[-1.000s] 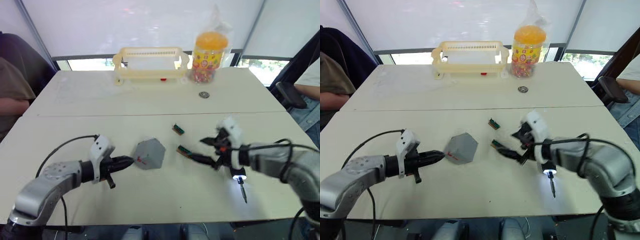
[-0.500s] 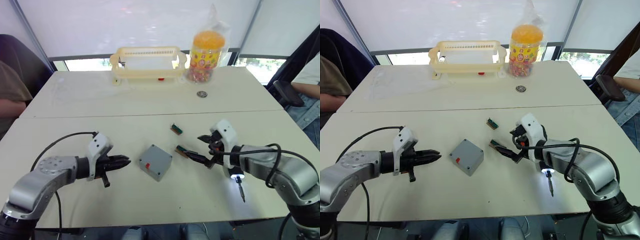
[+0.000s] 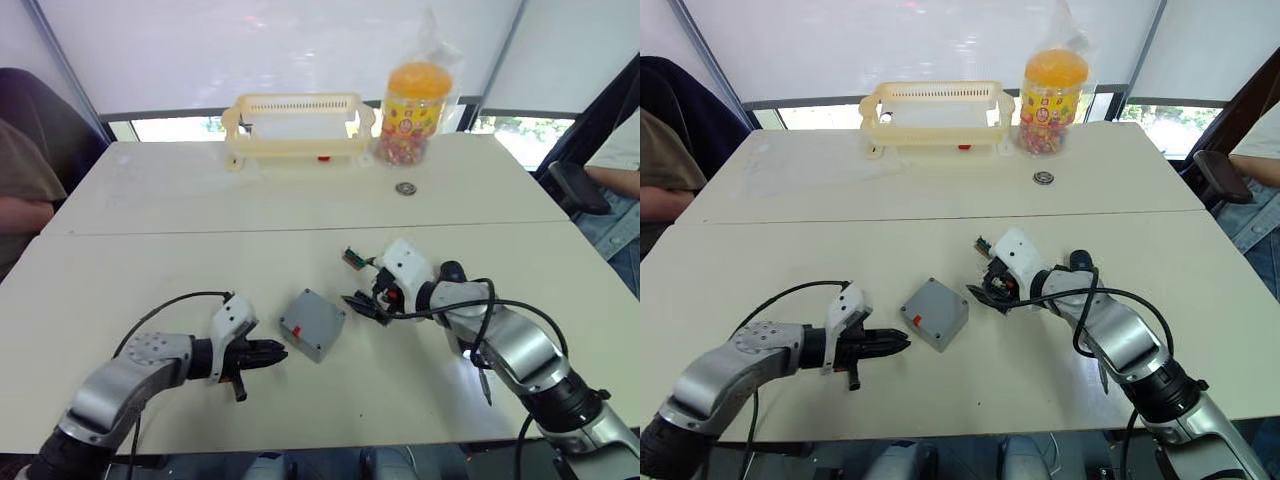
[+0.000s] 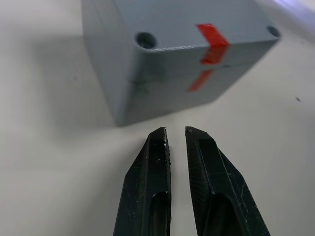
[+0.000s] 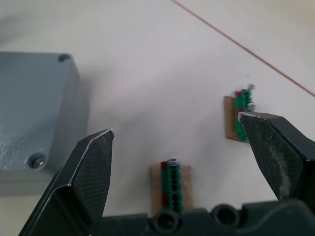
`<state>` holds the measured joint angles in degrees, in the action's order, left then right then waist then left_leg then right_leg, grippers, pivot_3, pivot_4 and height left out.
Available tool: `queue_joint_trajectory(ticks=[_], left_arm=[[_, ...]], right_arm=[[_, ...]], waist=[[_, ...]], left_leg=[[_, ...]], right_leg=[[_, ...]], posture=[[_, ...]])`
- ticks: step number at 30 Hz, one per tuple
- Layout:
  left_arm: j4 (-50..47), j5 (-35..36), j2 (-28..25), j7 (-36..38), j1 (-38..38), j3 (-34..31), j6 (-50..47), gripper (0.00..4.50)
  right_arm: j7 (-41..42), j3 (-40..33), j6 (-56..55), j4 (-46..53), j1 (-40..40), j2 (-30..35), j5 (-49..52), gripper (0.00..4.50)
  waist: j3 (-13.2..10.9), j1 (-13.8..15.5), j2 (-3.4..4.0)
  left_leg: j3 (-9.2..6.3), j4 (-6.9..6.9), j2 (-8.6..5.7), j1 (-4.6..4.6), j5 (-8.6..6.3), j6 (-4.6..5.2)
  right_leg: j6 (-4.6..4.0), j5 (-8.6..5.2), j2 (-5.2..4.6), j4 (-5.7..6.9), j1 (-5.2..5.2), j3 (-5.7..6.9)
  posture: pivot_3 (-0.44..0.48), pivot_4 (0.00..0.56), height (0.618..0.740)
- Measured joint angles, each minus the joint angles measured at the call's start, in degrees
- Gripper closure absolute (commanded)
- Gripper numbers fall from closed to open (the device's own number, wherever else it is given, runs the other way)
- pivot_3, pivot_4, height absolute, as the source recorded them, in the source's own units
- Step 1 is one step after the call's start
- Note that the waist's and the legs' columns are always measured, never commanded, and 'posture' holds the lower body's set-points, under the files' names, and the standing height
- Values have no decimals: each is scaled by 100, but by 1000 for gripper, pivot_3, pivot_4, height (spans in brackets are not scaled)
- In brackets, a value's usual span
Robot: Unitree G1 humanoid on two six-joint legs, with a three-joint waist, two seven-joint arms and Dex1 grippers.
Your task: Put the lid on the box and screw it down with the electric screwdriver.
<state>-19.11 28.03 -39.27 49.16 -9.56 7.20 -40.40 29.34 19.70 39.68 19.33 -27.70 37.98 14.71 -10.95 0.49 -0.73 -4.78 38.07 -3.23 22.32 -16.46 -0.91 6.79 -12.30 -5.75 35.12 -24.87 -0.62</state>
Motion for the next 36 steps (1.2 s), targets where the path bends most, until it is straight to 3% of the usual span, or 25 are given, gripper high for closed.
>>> queue_joint_trajectory(ticks=[7, 19, 36], left_arm=[[307, -261, 341, -250, -291, 2, 182, 3940], [312, -253, 79, -69, -437, -144, 174, 3940], [326, -363, -15, 39, -440, -154, 258, 3940]], right_arm=[[313, 109, 27, 61, 233, -96, -264, 56], [311, 23, 594, 797, 646, -249, -284, 56], [226, -35, 882, 980, 688, -375, -382, 56]], waist=[[0, -4, 0], [0, -28, 0], [1, -28, 0]], left_leg=[[-1, 0, 0, -1, 1, -2], [-2, 0, 1, -1, 2, -3], [-2, 0, 0, -1, 2, -4]], right_leg=[[1, 1, 0, 3, -1, 0], [1, 1, 3, 7, -3, 0], [2, 1, 4, 8, -3, 0]], posture=[[0, 150, 740], [0, 150, 740], [0, 150, 740]])
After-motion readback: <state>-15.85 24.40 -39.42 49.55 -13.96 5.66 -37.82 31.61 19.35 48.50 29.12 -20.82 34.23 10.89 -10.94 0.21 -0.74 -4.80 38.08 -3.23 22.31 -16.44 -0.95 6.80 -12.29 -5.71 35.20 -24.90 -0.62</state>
